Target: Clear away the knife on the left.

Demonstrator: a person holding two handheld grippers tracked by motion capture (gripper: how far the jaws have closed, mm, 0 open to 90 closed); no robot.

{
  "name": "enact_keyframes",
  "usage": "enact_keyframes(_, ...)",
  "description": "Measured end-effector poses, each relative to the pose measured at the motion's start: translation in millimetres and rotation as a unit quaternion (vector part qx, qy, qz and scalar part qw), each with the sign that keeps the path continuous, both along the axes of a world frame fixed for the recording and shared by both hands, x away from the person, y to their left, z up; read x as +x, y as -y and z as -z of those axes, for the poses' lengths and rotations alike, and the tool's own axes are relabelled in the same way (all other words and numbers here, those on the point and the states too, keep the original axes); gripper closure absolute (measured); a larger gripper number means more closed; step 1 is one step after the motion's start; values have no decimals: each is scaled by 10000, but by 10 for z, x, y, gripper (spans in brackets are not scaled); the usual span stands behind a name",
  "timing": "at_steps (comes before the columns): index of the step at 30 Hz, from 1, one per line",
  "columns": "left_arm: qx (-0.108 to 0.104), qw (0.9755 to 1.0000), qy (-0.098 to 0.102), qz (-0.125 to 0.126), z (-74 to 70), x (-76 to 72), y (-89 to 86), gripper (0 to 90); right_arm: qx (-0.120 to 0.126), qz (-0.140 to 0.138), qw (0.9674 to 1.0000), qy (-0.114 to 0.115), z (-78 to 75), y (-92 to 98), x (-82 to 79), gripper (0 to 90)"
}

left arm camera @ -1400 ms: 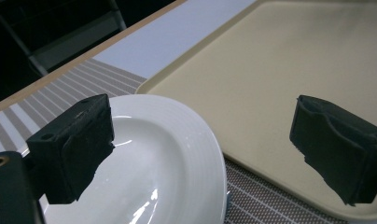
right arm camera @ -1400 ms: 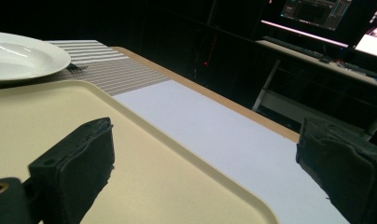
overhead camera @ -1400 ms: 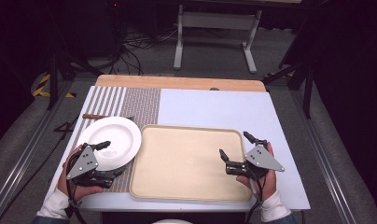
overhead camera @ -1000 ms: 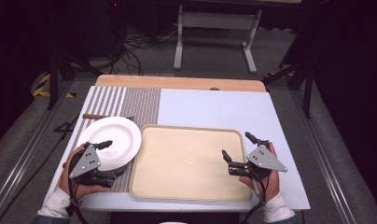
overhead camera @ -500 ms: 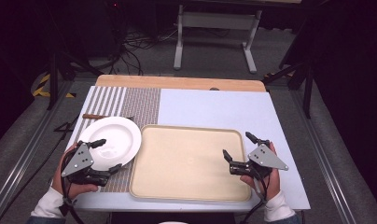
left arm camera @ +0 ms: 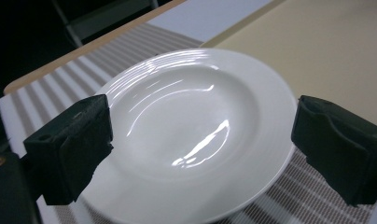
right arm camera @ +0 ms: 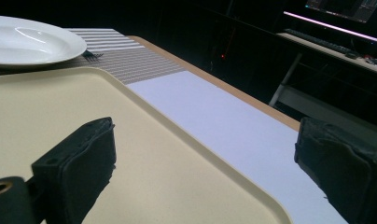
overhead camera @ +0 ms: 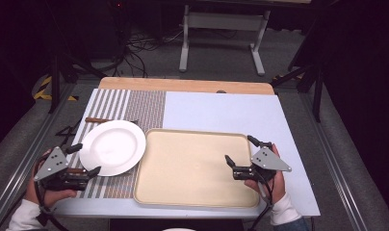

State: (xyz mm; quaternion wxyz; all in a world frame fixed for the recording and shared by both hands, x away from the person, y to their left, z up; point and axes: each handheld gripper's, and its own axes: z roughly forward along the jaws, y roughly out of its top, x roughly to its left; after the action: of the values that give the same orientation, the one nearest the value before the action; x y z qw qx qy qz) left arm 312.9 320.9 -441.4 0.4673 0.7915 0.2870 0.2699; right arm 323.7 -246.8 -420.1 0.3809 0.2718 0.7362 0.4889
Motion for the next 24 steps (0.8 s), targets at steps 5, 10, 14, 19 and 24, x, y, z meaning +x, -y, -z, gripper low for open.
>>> enact_keyframes(5, 20, 9994, -273, -223, 93, -20, -271, 58, 13, -151, 9999, 18, -7, -44, 27, 61)
enact_keyframes(10, 266, 9964, -747, -292, 229, -1, -392, 62, -17, -252, 9997, 40, -7, -82, 46, 61)
enact_keyframes(14, 463, 9900, -1289, -337, 364, 86, -414, 65, -25, -280, 9996, 6, -1, -91, 58, 61)
enact_keyframes(19, 629, 9838, -1655, -277, 438, 160, -369, 109, -46, -243, 9997, -34, 11, -87, 54, 62)
enact_keyframes(24, 650, 9829, -1720, -67, 452, 194, -355, 199, -60, -216, 9997, -81, 26, -77, 54, 61)
